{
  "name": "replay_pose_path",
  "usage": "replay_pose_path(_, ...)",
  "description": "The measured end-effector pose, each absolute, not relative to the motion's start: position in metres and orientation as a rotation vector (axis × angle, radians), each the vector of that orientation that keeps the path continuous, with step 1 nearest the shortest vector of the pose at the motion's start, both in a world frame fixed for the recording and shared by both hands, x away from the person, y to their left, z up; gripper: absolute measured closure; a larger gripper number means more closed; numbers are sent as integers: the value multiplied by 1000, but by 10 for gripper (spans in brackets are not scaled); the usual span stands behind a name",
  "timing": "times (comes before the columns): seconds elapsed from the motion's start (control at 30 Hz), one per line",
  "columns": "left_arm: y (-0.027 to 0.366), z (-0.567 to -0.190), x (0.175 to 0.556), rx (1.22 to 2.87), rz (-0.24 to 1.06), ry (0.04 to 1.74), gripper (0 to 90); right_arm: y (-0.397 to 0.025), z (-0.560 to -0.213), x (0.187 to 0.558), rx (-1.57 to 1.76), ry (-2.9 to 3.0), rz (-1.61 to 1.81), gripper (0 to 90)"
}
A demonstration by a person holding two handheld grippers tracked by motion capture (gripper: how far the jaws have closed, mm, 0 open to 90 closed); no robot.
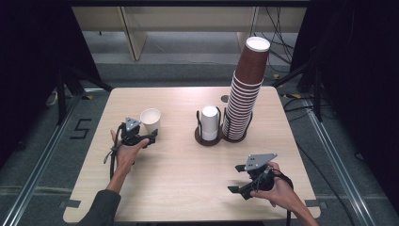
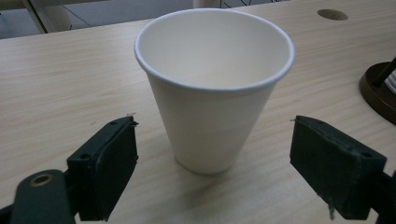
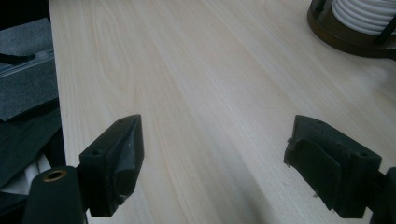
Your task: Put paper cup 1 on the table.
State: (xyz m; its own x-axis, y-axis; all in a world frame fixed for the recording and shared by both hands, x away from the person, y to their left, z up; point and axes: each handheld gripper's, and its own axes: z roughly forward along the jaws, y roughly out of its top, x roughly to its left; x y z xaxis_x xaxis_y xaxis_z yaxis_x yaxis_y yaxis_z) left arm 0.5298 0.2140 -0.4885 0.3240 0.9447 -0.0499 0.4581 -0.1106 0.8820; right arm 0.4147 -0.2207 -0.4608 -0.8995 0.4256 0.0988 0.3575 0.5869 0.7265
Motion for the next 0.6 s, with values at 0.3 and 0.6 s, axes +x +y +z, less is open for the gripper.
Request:
replay_pose_path(0.3, 205, -472, 483, 1706, 718, 1240, 145, -222, -461, 415, 668, 2710, 1214, 192)
replay_pose_path(0.6, 185, -470, 436, 1696, 631, 1155, 145, -222, -461, 416, 669, 2713, 1217, 192)
